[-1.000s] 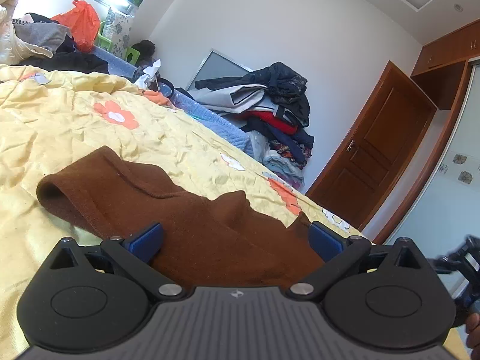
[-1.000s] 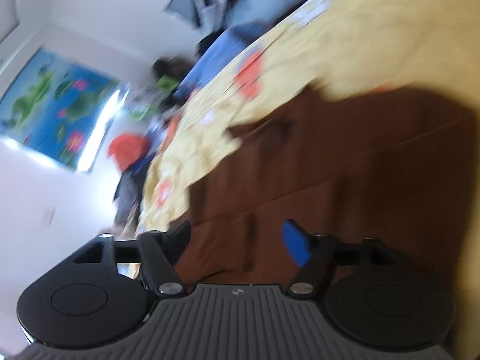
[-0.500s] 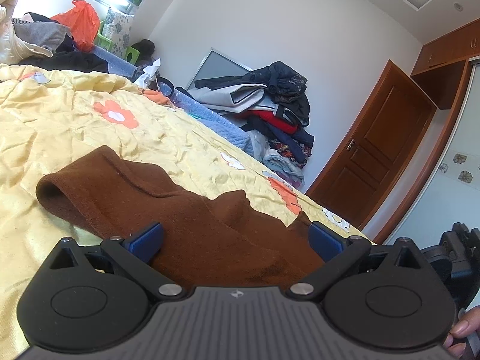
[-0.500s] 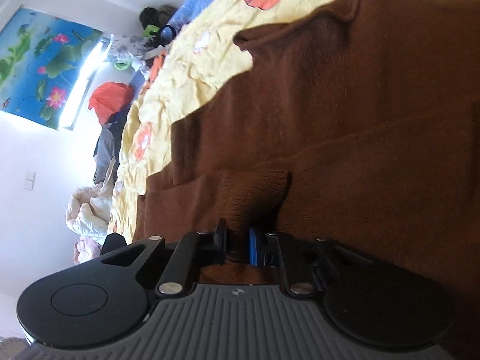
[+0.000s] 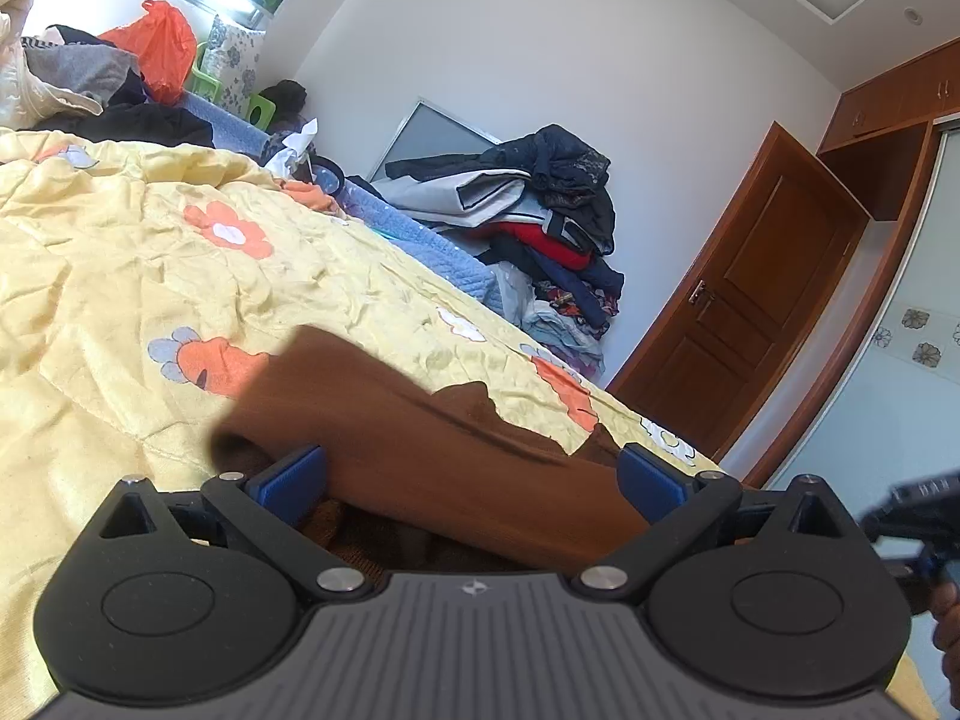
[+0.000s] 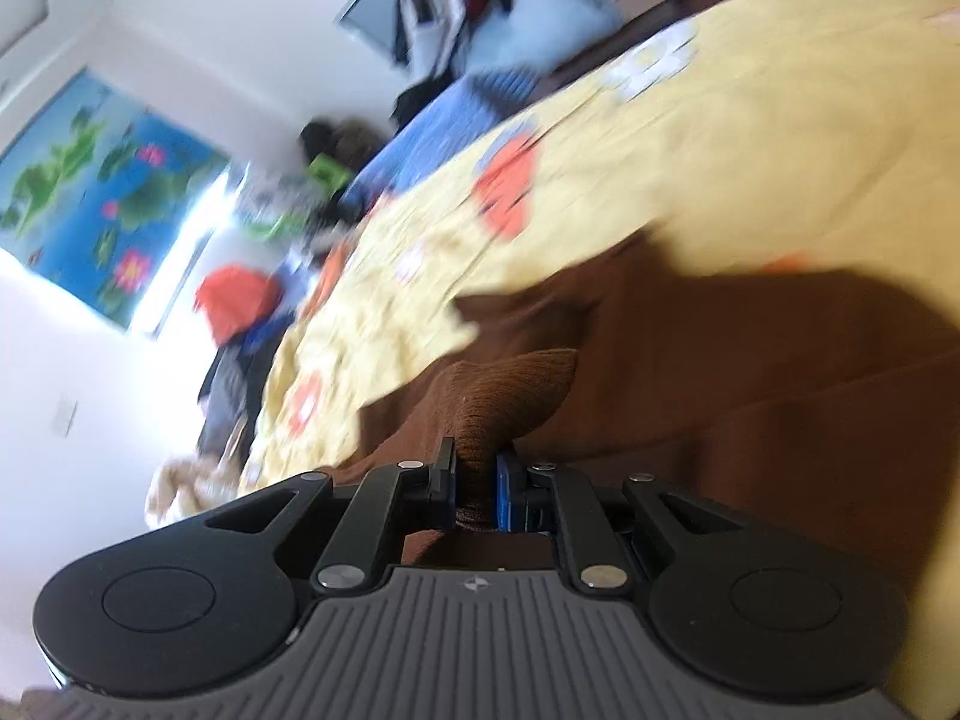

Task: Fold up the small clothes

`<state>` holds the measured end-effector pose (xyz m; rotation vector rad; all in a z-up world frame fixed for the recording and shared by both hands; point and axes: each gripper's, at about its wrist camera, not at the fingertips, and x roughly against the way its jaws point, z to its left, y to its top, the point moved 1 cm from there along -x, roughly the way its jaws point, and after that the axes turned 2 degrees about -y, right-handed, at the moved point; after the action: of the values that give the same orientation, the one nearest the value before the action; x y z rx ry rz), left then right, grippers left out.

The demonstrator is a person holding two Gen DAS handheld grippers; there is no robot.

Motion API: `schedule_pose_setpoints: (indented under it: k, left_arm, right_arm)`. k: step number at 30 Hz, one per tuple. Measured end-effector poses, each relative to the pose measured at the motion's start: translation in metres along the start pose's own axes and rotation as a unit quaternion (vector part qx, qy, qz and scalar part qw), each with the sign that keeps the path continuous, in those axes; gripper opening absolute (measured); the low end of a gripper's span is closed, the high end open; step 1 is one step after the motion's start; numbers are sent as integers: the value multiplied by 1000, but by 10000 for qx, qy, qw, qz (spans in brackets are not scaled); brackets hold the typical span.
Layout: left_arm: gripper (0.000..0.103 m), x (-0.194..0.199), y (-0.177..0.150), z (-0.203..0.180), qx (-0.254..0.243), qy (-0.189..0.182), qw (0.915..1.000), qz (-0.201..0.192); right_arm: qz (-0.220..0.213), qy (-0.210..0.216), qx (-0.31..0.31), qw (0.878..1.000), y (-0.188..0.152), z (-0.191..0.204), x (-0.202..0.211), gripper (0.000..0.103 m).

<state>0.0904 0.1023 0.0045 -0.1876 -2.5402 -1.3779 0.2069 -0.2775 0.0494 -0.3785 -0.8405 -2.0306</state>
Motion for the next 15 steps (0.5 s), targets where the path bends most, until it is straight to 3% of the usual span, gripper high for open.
schedule_pose_setpoints:
  k: [5,8,11,15]
  left_arm:
    - [103,-1,0,0,0,2,10000,12]
    - [103,-2,0,0,3,7,10000,36]
    - [103,-4,-1,-2,-49,4,9999,104]
    - [103,-14,7,5,172,74,9975,677]
  right_arm:
    - [-351,-733,-490,9955,9,-70,47,18]
    - [-446,-937,-860,9909,5,-107,62,18]
    - [-339,-979,-806,9913,-5,-114,54,20]
    - [-552,-1201,-688,9888,-10,-99,53,39]
